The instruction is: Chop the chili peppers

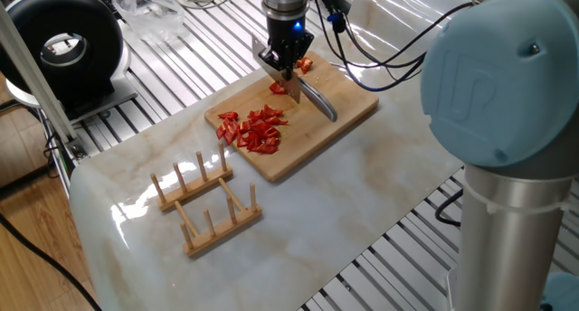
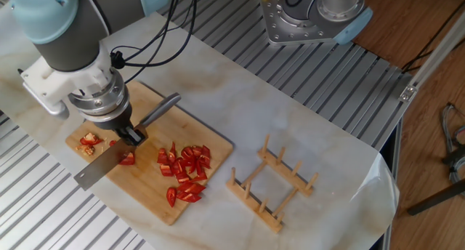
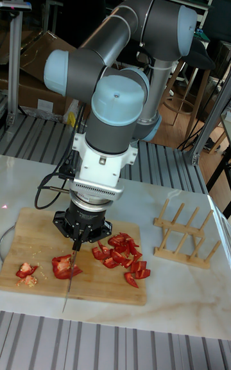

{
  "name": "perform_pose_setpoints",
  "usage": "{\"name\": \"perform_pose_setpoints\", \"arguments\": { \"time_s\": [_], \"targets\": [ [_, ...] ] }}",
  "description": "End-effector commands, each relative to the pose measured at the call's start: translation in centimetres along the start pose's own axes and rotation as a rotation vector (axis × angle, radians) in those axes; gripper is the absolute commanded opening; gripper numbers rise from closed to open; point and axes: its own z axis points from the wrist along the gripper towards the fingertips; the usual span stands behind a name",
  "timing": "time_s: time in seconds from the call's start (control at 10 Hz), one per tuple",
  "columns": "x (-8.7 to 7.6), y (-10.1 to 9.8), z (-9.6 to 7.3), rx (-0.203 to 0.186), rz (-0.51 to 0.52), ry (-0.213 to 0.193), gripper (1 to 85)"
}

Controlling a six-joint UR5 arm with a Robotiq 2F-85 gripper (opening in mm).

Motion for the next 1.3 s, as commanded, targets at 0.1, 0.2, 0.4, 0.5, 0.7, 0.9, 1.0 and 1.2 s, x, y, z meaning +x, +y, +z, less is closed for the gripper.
{"name": "perform_pose_setpoints", "arguments": {
  "time_s": [0.1, 0.2, 0.4, 0.5, 0.7, 0.9, 1.0, 1.2],
  "targets": [
    [-0.4, 0.2, 0.1, -0.023, -0.026, 0.011, 1.3],
    [-0.4, 0.2, 0.2, -0.025, -0.03, 0.011, 1.3],
    [-0.3, 0.0, 0.4, -0.027, -0.052, 0.011, 1.3],
    [-0.2, -0.1, 0.4, -0.027, -0.067, 0.012, 1.3],
    [0.0, 0.0, 0.3, -0.021, -0.096, 0.025, 1.3],
    [-0.3, 0.4, 0.2, -0.01, -0.109, 0.043, 1.3],
    [-0.5, 0.7, 0.2, -0.012, -0.114, 0.051, 1.3],
    [-0.1, 1.0, 0.1, -0.011, -0.148, 0.08, 1.3]
  ]
}}
